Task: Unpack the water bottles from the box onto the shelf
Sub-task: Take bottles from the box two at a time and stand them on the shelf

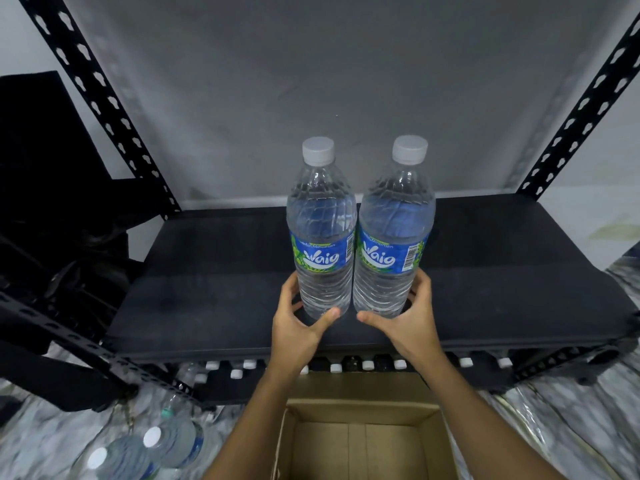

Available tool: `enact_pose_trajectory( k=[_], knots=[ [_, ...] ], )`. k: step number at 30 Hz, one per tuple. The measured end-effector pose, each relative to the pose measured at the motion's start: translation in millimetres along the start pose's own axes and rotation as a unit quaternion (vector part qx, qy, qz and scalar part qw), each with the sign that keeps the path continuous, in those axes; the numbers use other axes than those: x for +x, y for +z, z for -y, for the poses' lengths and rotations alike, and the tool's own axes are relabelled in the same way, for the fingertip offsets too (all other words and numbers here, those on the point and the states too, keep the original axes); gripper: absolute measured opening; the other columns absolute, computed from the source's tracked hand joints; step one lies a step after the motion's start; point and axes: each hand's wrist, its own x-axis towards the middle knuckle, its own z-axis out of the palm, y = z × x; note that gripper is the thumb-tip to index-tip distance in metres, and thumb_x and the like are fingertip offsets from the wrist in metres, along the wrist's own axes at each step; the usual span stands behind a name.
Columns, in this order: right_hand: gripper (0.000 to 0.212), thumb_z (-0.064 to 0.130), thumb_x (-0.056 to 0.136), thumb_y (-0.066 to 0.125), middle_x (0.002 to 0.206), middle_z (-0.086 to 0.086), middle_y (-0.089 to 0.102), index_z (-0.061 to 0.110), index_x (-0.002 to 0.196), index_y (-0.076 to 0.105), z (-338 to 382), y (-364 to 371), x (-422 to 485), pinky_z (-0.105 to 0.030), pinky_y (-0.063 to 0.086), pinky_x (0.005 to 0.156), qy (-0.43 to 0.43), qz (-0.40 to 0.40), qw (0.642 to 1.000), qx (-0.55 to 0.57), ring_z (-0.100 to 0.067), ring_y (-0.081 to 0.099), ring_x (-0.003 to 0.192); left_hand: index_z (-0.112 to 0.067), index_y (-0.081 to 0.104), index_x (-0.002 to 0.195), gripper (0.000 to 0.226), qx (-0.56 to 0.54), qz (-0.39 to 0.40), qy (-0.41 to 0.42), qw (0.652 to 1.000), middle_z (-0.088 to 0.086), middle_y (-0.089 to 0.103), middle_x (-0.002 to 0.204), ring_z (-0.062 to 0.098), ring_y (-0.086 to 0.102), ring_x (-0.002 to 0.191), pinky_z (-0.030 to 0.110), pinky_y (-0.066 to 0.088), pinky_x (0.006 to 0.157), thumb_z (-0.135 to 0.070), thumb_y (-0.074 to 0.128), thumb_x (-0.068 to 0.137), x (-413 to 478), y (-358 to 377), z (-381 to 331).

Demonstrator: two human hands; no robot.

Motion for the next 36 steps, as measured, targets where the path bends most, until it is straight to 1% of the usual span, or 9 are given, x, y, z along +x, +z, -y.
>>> enact_pose_trajectory(
  k=[3, 9, 12, 16, 19, 21, 23, 29, 36],
  knots=[
    [0.101, 0.021, 0.046, 0.097, 0.130, 0.016, 0.056, 0.036, 0.129, 0.041, 1, -2, 4, -0.015, 0.048, 0.090, 0.013, -0.010, 1.000, 0.007, 0.006, 0.056, 0.113, -0.021, 0.043, 0.146, 0.085, -0.002, 0.003, -0.004, 1.000, -0.016, 0.058, 0.139, 0.002, 0.055, 0.128, 0.027, 0.046, 0.106, -0.022, 0.088, 0.073, 1, -1, 0],
    [0.100, 0.017, 0.053, 0.095, 0.131, 0.012, 0.060, 0.025, 0.138, 0.043, 0, -22, 16, -0.036, 0.044, 0.107, 0.026, 0.083, 0.996, 0.001, -0.004, 0.056, 0.122, -0.021, 0.044, 0.145, 0.087, -0.010, 0.002, -0.015, 1.000, -0.020, 0.058, 0.136, -0.001, 0.055, 0.126, 0.026, 0.046, 0.107, -0.026, 0.086, 0.070, 0, 0, -2],
    [0.100, 0.020, 0.057, 0.093, 0.135, 0.013, 0.055, 0.024, 0.140, 0.037, -1, -18, 8, -0.027, 0.043, 0.106, 0.016, 0.078, 0.997, -0.007, -0.002, 0.054, 0.124, -0.020, 0.044, 0.145, 0.086, -0.012, 0.000, -0.010, 1.000, -0.016, 0.058, 0.137, 0.001, 0.055, 0.127, 0.030, 0.046, 0.108, -0.024, 0.087, 0.070, 0, 0, -2],
    [0.102, 0.049, 0.048, 0.089, 0.131, 0.012, 0.048, 0.026, 0.136, 0.044, 3, -8, 1, -0.005, 0.042, 0.092, 0.003, 0.017, 1.000, -0.011, -0.001, 0.053, 0.120, -0.021, 0.045, 0.144, 0.089, -0.029, -0.025, -0.010, 0.999, -0.012, 0.059, 0.138, 0.003, 0.056, 0.127, 0.031, 0.048, 0.103, -0.025, 0.089, 0.067, 0, 1, -4],
    [0.101, 0.051, 0.044, 0.090, 0.130, 0.012, 0.054, 0.031, 0.132, 0.048, 0, -8, 0, -0.017, 0.047, 0.095, 0.009, -0.007, 1.000, 0.002, -0.005, 0.056, 0.119, -0.024, 0.052, 0.137, 0.082, -0.042, -0.037, -0.009, 0.998, -0.012, 0.064, 0.131, 0.003, 0.060, 0.122, 0.029, 0.051, 0.099, -0.015, 0.092, 0.066, 3, 1, -4],
    [0.097, 0.043, 0.044, 0.094, 0.126, 0.016, 0.058, 0.033, 0.129, 0.048, -1, -8, -1, -0.027, 0.049, 0.097, 0.023, -0.019, 0.999, 0.012, -0.005, 0.058, 0.117, -0.032, 0.054, 0.131, 0.080, -0.042, -0.035, -0.008, 0.998, -0.013, 0.066, 0.127, 0.003, 0.061, 0.120, 0.023, 0.052, 0.096, -0.012, 0.093, 0.065, 5, -1, -5],
    [0.096, 0.035, 0.046, 0.095, 0.125, 0.016, 0.060, 0.029, 0.130, 0.049, -2, -9, -1, -0.030, 0.051, 0.097, 0.029, -0.022, 0.999, 0.013, -0.005, 0.059, 0.116, -0.035, 0.055, 0.129, 0.080, -0.041, -0.034, -0.006, 0.999, -0.012, 0.067, 0.126, 0.005, 0.062, 0.121, 0.022, 0.052, 0.094, -0.017, 0.094, 0.063, 6, -2, -5],
    [0.093, 0.032, 0.053, 0.093, 0.128, 0.008, 0.062, 0.019, 0.135, 0.051, -3, -14, 1, -0.010, 0.048, 0.087, 0.027, -0.004, 1.000, 0.001, -0.004, 0.060, 0.115, -0.027, 0.055, 0.131, 0.080, -0.036, -0.048, 0.006, 0.998, -0.009, 0.067, 0.126, 0.012, 0.062, 0.120, 0.018, 0.054, 0.090, -0.010, 0.094, 0.063, 5, 3, -5],
    [0.083, 0.018, 0.060, 0.092, 0.127, 0.008, 0.062, 0.019, 0.133, 0.053, -10, -41, 8, -0.017, 0.048, 0.096, 0.007, -0.010, 1.000, -0.016, -0.002, 0.061, 0.113, -0.025, 0.056, 0.132, 0.082, -0.028, -0.056, 0.013, 0.998, -0.013, 0.067, 0.125, 0.002, 0.062, 0.116, 0.012, 0.052, 0.086, -0.011, 0.095, 0.061, 2, 32, -16]
  ],
)
